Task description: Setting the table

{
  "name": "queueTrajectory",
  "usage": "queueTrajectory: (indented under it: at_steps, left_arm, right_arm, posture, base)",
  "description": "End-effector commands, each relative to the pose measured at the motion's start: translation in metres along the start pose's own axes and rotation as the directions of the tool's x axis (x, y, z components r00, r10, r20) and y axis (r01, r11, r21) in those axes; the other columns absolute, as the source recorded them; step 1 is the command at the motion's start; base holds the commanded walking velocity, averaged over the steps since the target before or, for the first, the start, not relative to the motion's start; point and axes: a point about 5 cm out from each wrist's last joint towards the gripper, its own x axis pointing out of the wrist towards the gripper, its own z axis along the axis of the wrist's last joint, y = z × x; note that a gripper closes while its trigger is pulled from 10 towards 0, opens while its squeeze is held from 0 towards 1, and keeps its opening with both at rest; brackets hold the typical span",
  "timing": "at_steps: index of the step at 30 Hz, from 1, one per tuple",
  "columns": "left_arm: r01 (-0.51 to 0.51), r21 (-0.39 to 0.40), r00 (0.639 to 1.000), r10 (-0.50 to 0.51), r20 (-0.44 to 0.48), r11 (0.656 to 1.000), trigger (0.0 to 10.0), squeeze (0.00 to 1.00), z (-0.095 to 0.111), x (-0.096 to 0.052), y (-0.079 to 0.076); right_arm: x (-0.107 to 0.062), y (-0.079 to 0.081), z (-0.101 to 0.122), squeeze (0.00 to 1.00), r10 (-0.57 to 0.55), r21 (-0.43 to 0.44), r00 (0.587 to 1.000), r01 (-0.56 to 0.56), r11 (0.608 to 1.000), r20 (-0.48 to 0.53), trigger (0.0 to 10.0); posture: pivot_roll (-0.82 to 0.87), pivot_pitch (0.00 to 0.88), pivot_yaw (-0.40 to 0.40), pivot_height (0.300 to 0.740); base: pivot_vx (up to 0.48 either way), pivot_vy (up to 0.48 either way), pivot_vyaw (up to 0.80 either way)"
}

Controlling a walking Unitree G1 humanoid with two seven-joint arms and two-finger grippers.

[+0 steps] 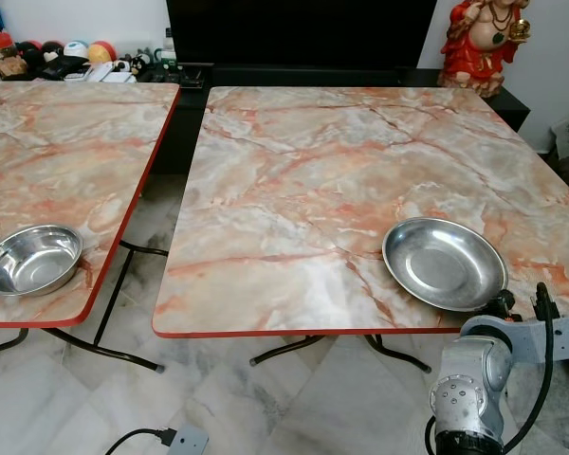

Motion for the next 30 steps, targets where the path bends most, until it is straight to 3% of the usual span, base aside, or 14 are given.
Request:
queueTrajectory:
  at_steps: [1,4,5,6,8,9,10,11,15,19,30]
  left_arm:
    - [0.001,-0.009,0.999,-0.001,-0.040,1.000,10.0,0.00,-0.010,-0.001,-0.002]
    - [-0.007,-0.015,0.999,0.006,-0.038,1.000,10.0,0.00,-0.010,-0.002,-0.001]
    - [-0.031,-0.051,0.999,0.029,-0.042,0.998,10.0,0.00,-0.012,-0.002,0.000]
    - [-0.031,-0.051,0.999,0.029,-0.042,0.998,10.0,0.00,-0.012,-0.002,0.000]
    - [-0.039,-0.056,0.998,0.037,-0.044,0.998,10.0,0.00,-0.012,-0.002,0.001]
    - [-0.042,-0.057,0.998,0.040,-0.044,0.997,10.0,0.00,-0.012,-0.002,0.001]
    - [-0.046,-0.058,0.998,0.044,-0.044,0.997,10.0,0.00,-0.012,-0.002,0.001]
    - [-0.052,-0.059,0.998,0.049,-0.045,0.997,10.0,0.00,-0.012,-0.002,0.001]
    - [-0.062,-0.066,0.997,0.059,-0.048,0.996,10.0,0.00,-0.013,-0.002,0.001]
    - [-0.093,-0.107,0.995,0.088,-0.050,0.990,10.0,0.00,-0.015,-0.003,0.002]
    - [-0.128,-0.165,0.991,0.118,-0.068,0.978,10.0,0.00,-0.021,-0.005,0.004]
  right_arm:
    - [-0.003,0.002,0.011,0.00,0.047,-0.071,0.997,-0.043,0.997,0.062,10.0]
    - [-0.005,0.009,0.016,0.00,0.168,-0.186,0.983,-0.152,0.971,0.072,10.0]
    - [-0.006,0.017,0.024,0.00,0.357,-0.330,0.932,-0.319,0.888,0.061,10.0]
    - [-0.006,0.017,0.024,0.00,0.357,-0.330,0.932,-0.319,0.888,0.061,10.0]
    - [-0.004,0.019,0.030,0.00,0.435,-0.379,0.900,-0.388,0.840,0.043,10.0]
    - [-0.002,0.019,0.034,0.00,0.476,-0.422,0.879,-0.424,0.801,0.019,10.0]
    - [0.002,0.020,0.038,0.00,0.540,-0.515,0.841,-0.480,0.710,-0.039,10.0]
    - [0.005,0.019,0.042,0.00,0.562,-0.570,0.825,-0.491,0.659,-0.061,10.0]
    - [0.008,0.019,0.047,0.00,0.593,-0.564,0.799,-0.538,0.627,-0.102,10.0]
    - [-0.002,0.015,0.031,0.00,0.621,-0.596,0.760,-0.594,0.541,-0.192,10.0]
    - [-0.024,0.013,0.005,0.00,0.650,-0.571,0.711,-0.661,0.487,-0.267,10.0]
  posture:
    - [-0.05,0.129,-0.028,0.740]
    - [-0.06,0.120,-0.025,0.740]
    - [-0.06,0.117,-0.025,0.740]
    - [-0.06,0.117,-0.025,0.740]
    - [-0.06,0.113,-0.026,0.740]
    - [-0.06,0.110,-0.028,0.740]
    - [-0.06,0.100,-0.031,0.740]
    - [-0.06,0.100,-0.031,0.740]
    - [-0.08,0.083,-0.030,0.740]
    - [-0.07,0.054,-0.024,0.740]
    - [-0.06,0.008,-0.005,0.740]
  base:
    - [0.000,0.000,0.00]
    - [0.000,0.000,0.00]
    - [0.000,0.000,0.00]
    - [0.000,0.000,0.00]
    - [0.000,0.000,0.00]
    - [0.000,0.000,0.00]
    - [0.000,0.000,0.00]
    - [0.000,0.000,0.00]
    - [0.000,0.000,0.00]
    - [0.000,0.000,0.00]
    - [0.000,0.000,0.00]
